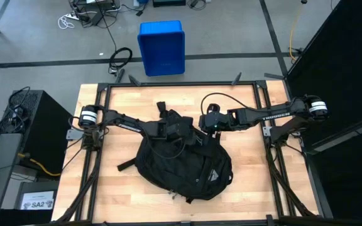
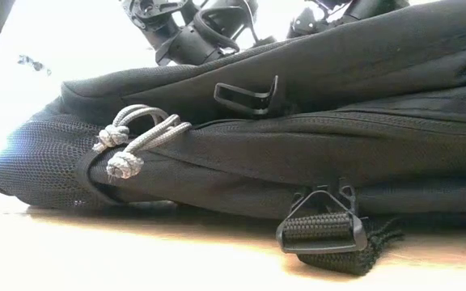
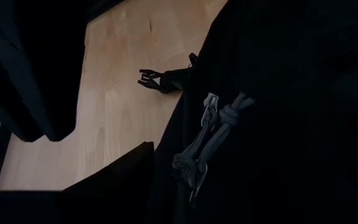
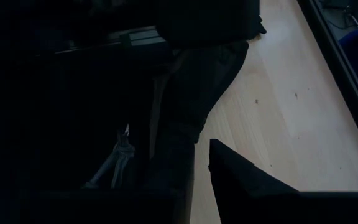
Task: Unpack backpack
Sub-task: Open the backpack
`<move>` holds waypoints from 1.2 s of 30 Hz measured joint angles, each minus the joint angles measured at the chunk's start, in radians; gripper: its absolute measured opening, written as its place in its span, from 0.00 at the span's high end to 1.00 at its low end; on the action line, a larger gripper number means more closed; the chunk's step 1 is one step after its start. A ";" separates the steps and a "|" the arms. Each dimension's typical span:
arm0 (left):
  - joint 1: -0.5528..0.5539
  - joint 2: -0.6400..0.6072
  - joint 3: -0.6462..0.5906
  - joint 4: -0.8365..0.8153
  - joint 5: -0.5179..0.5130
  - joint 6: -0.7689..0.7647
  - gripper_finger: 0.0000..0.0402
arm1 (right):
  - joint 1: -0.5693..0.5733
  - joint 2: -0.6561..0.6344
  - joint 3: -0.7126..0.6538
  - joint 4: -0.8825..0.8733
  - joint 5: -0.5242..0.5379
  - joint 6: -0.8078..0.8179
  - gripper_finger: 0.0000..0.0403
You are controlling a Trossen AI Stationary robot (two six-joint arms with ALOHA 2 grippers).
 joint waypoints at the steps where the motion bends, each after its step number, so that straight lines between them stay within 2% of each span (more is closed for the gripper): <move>1: 0.003 0.000 0.003 -0.010 0.000 -0.007 0.42 | 0.000 0.000 0.000 -0.002 0.000 0.000 0.94; 7: 0.020 0.000 0.061 -0.103 0.012 -0.034 0.42 | 0.000 0.000 0.000 -0.013 0.000 -0.001 0.93; 14: 0.049 0.000 0.073 -0.122 0.126 -0.085 0.44 | 0.000 0.000 0.000 -0.015 0.000 -0.011 0.94; 16: 0.054 0.000 0.073 -0.133 0.137 -0.089 0.52 | 0.000 0.000 0.000 -0.015 0.000 -0.019 0.94; 21: 0.071 0.000 0.073 -0.126 0.144 -0.115 0.82 | 0.000 0.000 0.000 -0.014 0.000 -0.032 0.93; 24: 0.079 0.000 0.074 -0.122 0.145 -0.116 0.96 | 0.000 0.000 0.000 -0.014 0.000 -0.033 0.93; 30: 0.079 0.000 0.074 -0.116 0.170 -0.114 0.99 | 0.000 0.000 0.000 -0.014 0.000 -0.034 0.94; 36: 0.064 -0.008 0.074 -0.065 0.237 -0.110 1.00 | 0.000 -0.001 0.000 -0.014 0.013 -0.035 0.93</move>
